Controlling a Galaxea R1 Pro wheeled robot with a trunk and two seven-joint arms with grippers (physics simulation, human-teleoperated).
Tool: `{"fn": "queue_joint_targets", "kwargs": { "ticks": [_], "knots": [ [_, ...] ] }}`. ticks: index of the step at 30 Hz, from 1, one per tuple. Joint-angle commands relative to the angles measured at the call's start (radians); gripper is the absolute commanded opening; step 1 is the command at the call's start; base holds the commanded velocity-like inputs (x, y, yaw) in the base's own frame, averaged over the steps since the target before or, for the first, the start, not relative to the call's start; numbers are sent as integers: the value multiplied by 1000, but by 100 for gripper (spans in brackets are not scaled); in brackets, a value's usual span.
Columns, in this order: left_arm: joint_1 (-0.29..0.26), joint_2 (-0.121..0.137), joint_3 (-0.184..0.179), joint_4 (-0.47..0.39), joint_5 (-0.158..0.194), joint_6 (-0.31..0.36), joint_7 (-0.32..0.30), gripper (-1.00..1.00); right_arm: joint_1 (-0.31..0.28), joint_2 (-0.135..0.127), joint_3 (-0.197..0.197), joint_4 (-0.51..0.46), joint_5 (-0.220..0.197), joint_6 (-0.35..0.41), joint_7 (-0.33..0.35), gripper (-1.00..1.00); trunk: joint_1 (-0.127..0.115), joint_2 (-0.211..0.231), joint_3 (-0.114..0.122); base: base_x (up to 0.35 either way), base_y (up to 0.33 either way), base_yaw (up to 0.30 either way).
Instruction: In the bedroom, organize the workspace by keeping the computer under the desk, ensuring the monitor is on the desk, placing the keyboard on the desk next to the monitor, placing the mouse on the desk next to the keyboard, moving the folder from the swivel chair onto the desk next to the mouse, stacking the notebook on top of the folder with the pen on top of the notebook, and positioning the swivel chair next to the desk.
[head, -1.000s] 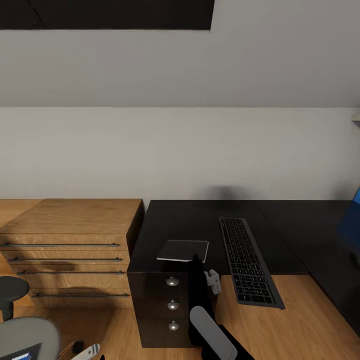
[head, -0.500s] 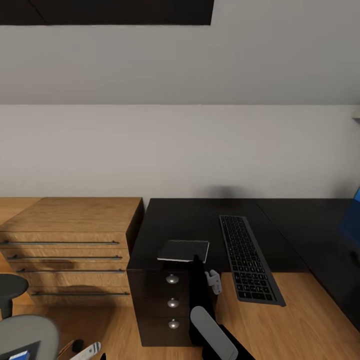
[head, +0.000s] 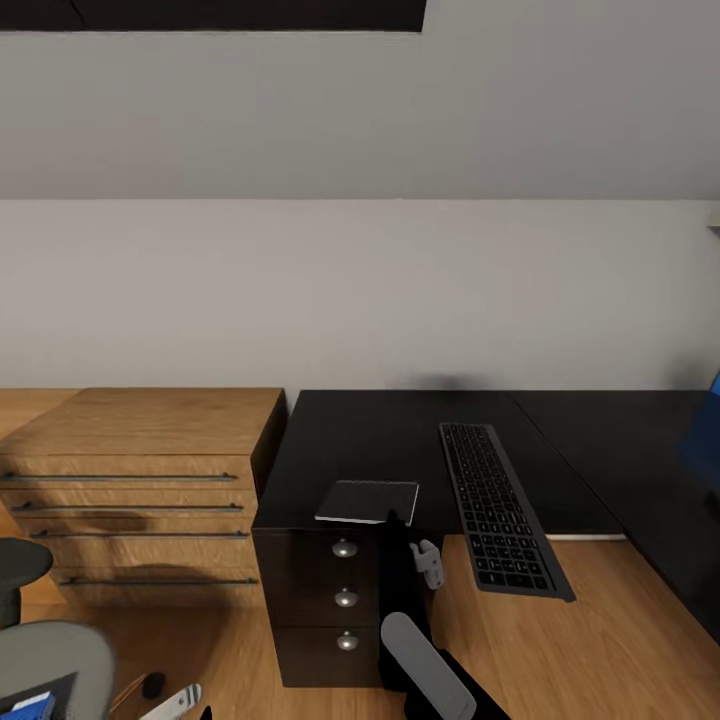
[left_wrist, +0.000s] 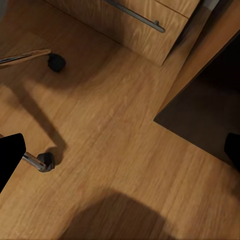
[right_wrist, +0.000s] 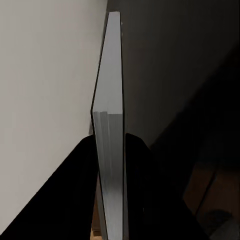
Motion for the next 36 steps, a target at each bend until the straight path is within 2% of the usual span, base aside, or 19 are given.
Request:
{"fn": "queue_joint_targets", "kwargs": {
  "ticks": [1,6,9,17,29,36],
  "knots": [
    [0,1,-3,-2,6,3,8,100,-1,0,3,-1,4,-4,-7,-100,4,-8,-4,0,0,0],
    [0,1,-3,-2,6,3,7,100,-1,0,2,-1,4,-4,-7,-100,23,-43,-20,0,0,0],
    [0,1,-3,-2,6,3,6,100,0,0,2,-1,4,-4,-7,-100,23,-43,-20,0,0,0],
    [0,1,-3,-2,5,3,6,100,-1,-2,2,-1,4,-4,-7,-100,54,-99,-45,0,0,0],
    [0,3,-1,-1,6,3,1,100,-1,-6,2,-1,4,-4,-7,-100,54,-99,-45,1,0,0],
    [0,4,-1,1,6,3,1,100,-1,-6,3,-1,4,-4,-7,-100,54,-99,-45,166,0,0]
  ]
}}
